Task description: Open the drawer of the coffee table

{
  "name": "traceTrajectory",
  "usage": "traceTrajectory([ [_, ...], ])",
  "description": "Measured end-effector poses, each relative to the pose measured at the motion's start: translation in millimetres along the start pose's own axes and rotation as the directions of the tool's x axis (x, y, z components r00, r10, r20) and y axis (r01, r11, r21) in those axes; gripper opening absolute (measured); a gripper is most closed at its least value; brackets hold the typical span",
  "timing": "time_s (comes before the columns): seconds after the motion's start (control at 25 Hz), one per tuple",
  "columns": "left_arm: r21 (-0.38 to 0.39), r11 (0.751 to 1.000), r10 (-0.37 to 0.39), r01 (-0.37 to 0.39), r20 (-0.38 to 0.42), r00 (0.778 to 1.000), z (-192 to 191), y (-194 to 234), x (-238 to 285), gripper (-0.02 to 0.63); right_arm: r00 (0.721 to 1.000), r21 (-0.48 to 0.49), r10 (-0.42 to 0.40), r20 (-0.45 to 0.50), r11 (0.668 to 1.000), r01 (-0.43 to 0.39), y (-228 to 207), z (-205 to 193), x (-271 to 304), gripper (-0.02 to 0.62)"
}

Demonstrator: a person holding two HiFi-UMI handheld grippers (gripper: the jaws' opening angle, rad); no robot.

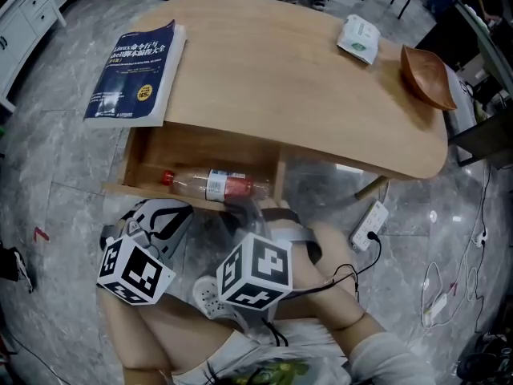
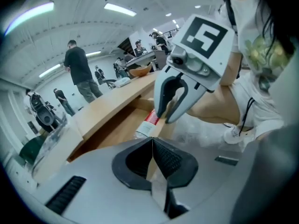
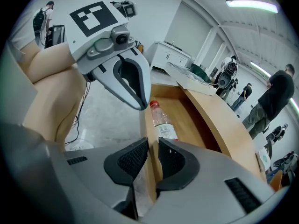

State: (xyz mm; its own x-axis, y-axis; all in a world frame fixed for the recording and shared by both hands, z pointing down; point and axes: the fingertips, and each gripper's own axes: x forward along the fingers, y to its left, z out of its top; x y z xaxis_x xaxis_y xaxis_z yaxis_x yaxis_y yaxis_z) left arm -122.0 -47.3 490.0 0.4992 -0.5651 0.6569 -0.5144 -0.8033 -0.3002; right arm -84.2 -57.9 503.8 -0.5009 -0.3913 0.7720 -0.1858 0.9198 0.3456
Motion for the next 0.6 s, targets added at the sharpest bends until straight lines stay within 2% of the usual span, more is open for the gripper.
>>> traceTrajectory([
  [0.08, 0.015, 0.999, 0.033, -0.033, -0.017, 0.999, 1.6, 8.1, 1.0, 0.009, 1.0, -0.002, 0.009, -0.006, 1.0, -0.009, -0.5, -0.4, 0.5, 0.077],
  [0.24, 0.014, 1.0, 0.004, -0.003, -0.092, 0.996, 0.1, 10.9, 7.7, 0.015, 0.999, -0.005, 0.035, -0.009, 0.999, -0.035, 0.0, -0.9, 1.1, 0.077],
  [0.32, 0.031, 0.999, -0.008, 0.013, -0.137, 0.991, -4.2, 9.7, 9.3, 0.152, 0.999, -0.004, 0.044, -0.001, 0.999, -0.044, 0.2, -0.6, 0.8, 0.077],
  [0.44, 0.101, 0.994, -0.02, 0.041, -0.205, 0.979, -12.5, 4.7, 12.8, 0.175, 0.999, -0.033, 0.053, 0.006, 0.998, -0.053, 0.8, -0.1, 0.6, 0.077],
  [0.6, 0.211, 0.975, -0.006, 0.068, -0.281, 0.96, -18.9, 1.2, 25.4, 0.175, 0.998, -0.097, 0.057, 0.006, 0.994, -0.057, 2.0, -1.1, 0.8, 0.077],
])
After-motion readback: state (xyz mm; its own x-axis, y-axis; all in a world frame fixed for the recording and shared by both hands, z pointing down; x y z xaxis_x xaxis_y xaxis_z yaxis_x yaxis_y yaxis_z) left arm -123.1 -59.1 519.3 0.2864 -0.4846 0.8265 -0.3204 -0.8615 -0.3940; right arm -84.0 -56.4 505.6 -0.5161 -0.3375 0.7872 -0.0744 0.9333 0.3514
